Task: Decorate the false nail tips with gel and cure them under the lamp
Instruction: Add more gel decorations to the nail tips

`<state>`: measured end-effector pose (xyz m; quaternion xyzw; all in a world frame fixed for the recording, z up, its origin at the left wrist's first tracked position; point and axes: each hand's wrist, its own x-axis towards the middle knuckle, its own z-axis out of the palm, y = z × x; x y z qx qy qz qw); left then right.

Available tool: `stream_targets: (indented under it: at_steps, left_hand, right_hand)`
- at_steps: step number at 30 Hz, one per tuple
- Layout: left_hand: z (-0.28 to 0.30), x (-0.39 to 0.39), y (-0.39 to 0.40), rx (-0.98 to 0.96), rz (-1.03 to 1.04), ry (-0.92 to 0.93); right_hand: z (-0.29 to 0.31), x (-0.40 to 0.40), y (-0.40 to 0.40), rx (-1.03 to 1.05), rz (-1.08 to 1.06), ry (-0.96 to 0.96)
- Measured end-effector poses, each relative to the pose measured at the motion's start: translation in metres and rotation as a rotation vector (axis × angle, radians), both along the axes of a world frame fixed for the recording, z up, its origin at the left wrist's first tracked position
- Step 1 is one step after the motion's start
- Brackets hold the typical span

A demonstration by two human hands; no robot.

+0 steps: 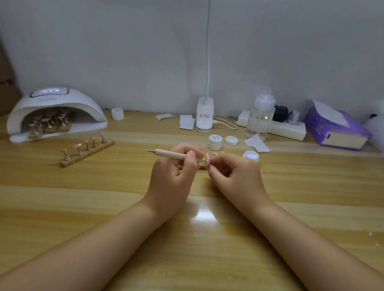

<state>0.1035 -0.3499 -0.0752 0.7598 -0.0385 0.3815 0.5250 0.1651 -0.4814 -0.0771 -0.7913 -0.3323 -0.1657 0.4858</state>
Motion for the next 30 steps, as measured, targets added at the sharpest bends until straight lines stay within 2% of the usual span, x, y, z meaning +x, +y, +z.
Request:
stream_targets:
  at_steps: [30]
  left_hand:
    - [0.0007, -0.0012, 0.0003, 0.005, 0.018, 0.01]
  right_hand:
    - [-0.0007, 0.0008, 0.0002, -0.007, -0.006, -0.012]
